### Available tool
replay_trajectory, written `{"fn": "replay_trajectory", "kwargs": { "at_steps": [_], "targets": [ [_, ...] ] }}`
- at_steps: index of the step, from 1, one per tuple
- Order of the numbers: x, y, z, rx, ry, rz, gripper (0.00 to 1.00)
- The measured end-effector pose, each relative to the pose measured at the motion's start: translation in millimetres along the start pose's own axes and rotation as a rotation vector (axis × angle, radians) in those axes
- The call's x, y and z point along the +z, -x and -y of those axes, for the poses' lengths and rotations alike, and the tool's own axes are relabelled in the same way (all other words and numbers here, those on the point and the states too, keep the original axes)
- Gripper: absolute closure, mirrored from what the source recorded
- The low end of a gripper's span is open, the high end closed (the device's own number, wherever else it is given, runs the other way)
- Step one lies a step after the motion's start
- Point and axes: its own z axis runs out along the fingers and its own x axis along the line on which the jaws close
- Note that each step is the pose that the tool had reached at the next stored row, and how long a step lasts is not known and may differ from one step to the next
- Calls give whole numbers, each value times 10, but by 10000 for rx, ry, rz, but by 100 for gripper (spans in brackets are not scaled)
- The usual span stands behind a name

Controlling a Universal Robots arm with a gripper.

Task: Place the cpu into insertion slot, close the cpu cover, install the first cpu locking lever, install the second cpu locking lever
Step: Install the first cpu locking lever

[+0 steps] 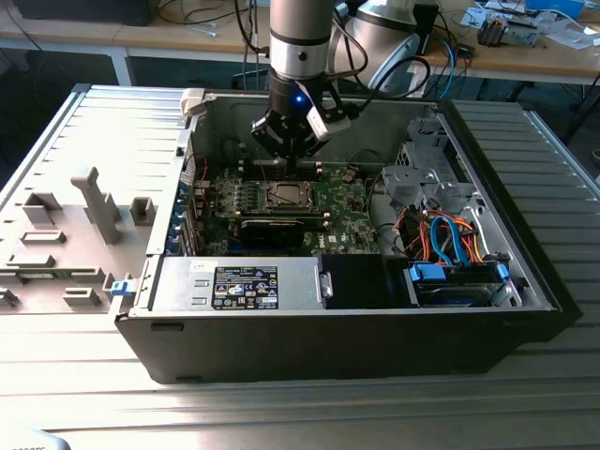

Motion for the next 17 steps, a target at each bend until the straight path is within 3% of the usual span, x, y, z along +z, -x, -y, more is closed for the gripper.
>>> {"fn": "replay_trajectory", "kwargs": {
  "at_steps": [6, 8, 9, 17],
  "targets": [
    [-14, -68, -3, -1, -2, 23, 89],
    [-16, -166, -9, 1, -4, 55, 89],
    [-16, -255, -40, 3, -3, 73, 89],
    [-17, -440, -141, 7, -5, 97, 89]
  ]
}}
